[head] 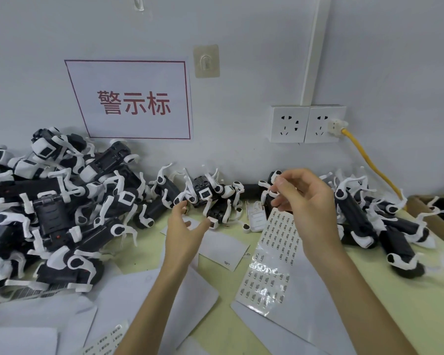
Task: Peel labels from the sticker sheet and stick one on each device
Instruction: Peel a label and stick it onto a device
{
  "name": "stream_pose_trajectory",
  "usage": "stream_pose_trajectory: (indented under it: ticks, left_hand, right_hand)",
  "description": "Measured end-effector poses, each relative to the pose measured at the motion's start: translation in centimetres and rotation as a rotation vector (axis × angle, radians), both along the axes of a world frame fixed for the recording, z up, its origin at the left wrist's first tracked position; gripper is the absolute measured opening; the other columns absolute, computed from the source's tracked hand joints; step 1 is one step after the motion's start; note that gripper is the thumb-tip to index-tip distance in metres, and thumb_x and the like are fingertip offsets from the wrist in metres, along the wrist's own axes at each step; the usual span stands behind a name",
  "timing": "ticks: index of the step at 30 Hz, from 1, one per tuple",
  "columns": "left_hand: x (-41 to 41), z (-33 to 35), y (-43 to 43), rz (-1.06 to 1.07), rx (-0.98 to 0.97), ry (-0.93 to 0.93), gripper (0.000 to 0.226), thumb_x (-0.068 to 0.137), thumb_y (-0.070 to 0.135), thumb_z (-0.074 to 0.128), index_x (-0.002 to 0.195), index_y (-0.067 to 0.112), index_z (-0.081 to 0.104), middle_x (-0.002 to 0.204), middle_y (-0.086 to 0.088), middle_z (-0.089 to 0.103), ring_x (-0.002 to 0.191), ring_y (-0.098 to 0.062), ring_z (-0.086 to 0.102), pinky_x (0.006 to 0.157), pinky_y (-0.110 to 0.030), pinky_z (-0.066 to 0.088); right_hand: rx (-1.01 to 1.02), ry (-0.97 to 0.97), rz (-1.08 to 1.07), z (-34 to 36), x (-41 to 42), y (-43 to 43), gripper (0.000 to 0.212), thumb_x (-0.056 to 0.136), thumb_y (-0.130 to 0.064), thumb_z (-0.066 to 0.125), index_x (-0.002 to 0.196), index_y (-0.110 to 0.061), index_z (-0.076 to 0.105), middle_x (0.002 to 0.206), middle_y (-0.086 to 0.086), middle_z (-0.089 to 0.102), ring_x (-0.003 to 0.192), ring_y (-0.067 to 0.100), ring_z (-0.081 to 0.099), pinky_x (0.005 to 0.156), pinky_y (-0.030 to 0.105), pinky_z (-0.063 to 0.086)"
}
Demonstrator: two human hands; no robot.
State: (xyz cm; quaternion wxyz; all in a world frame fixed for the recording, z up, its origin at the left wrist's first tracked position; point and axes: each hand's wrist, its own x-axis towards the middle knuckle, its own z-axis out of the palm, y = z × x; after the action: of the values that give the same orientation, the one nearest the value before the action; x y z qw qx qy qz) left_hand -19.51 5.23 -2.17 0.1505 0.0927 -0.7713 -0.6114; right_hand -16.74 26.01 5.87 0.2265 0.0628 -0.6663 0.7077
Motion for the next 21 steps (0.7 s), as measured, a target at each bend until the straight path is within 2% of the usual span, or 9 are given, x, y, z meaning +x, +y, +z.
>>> stream_pose_trajectory:
  ticks: [3, 5, 7, 9, 12, 15, 18, 21]
  left_hand:
    - [-1.2, -0.5, -0.5, 0.001, -0.144, -0.007, 0.083, 0.09, 0.028, 0.076, 0.158, 0.027, 0.028, 0.155, 0.005, 0.037, 0.131, -0.021, 0.048, 0.105, -0.041, 0.046]
    - [-2.2, -0.2, -0.2, 0.033, -0.363, 0.065, 0.085, 0.09, 0.027, 0.076, 0.159, 0.026, 0.028, 0.16, 0.004, 0.034, 0.137, -0.019, 0.046, 0.1, -0.033, 0.045]
    - [-3.7, 0.4, 0.2, 0.054, -0.636, 0.133, 0.083, 0.09, 0.019, 0.074, 0.158, 0.027, 0.028, 0.162, 0.005, 0.03, 0.134, -0.02, 0.049, 0.091, -0.033, 0.05]
    - [-5.3, 0.9, 0.4, 0.051, -0.937, 0.14, 0.087, 0.085, 0.003, 0.067, 0.158, 0.029, 0.027, 0.161, 0.004, 0.028, 0.123, -0.027, 0.054, 0.079, -0.034, 0.052]
    - [-7.3, 1.5, 0.0, 0.037, -1.192, 0.08, 0.088, 0.083, -0.001, 0.062, 0.157, 0.031, 0.028, 0.157, 0.002, 0.035, 0.118, -0.031, 0.049, 0.078, -0.036, 0.051]
    - [-8.5, 2.0, -0.6, 0.016, -1.253, 0.078, 0.079, 0.088, 0.003, 0.058, 0.157, 0.033, 0.032, 0.146, 0.002, 0.053, 0.117, -0.031, 0.057, 0.084, -0.041, 0.051]
    - [-9.3, 2.5, -0.9, 0.005, -1.208, 0.12, 0.073, 0.085, -0.004, 0.056, 0.149, 0.031, 0.045, 0.126, -0.001, 0.067, 0.105, -0.033, 0.065, 0.074, -0.042, 0.054]
    - [-9.6, 2.8, -1.3, 0.015, -1.046, 0.174, 0.048, 0.088, 0.0, 0.06, 0.126, 0.029, 0.059, 0.093, -0.002, 0.07, 0.086, -0.032, 0.065, 0.064, -0.041, 0.053]
  right_hand:
    - [-0.008, 0.003, 0.015, 0.3, 0.1, 0.2, 0.005, 0.095, -0.006, 0.064, 0.091, -0.008, 0.066, 0.077, -0.001, 0.071, 0.058, 0.011, 0.062, 0.058, 0.022, 0.051]
    - [-0.007, -0.004, 0.024, 0.5, 0.1, 0.2, 0.006, 0.095, -0.005, 0.064, 0.091, -0.009, 0.067, 0.076, -0.001, 0.071, 0.058, 0.012, 0.062, 0.058, 0.023, 0.051]
    - [-0.006, -0.011, 0.037, 0.6, 0.2, 0.3, 0.007, 0.095, -0.004, 0.063, 0.092, -0.009, 0.067, 0.076, -0.001, 0.071, 0.059, 0.013, 0.062, 0.058, 0.023, 0.051]
    - [-0.013, -0.015, 0.052, 0.8, 0.3, 0.3, 0.008, 0.096, -0.003, 0.062, 0.092, -0.009, 0.067, 0.076, 0.001, 0.071, 0.061, 0.015, 0.062, 0.058, 0.023, 0.051]
    - [-0.017, -0.014, 0.075, 1.1, 0.5, 0.5, 0.011, 0.096, -0.003, 0.06, 0.092, -0.009, 0.067, 0.076, 0.005, 0.071, 0.062, 0.016, 0.061, 0.058, 0.024, 0.051]
    - [-0.022, -0.01, 0.093, 1.4, 0.6, 0.7, 0.012, 0.097, -0.002, 0.059, 0.092, -0.009, 0.067, 0.074, 0.002, 0.071, 0.062, 0.015, 0.062, 0.058, 0.023, 0.051]
    - [-0.039, -0.015, 0.105, 1.6, 0.6, 0.9, 0.012, 0.097, -0.002, 0.057, 0.093, -0.008, 0.067, 0.073, 0.001, 0.071, 0.062, 0.016, 0.062, 0.058, 0.023, 0.051]
    - [-0.045, -0.021, 0.11, 1.7, 0.6, 1.1, 0.011, 0.098, -0.002, 0.057, 0.095, -0.006, 0.067, 0.075, 0.005, 0.071, 0.063, 0.018, 0.062, 0.06, 0.025, 0.052]
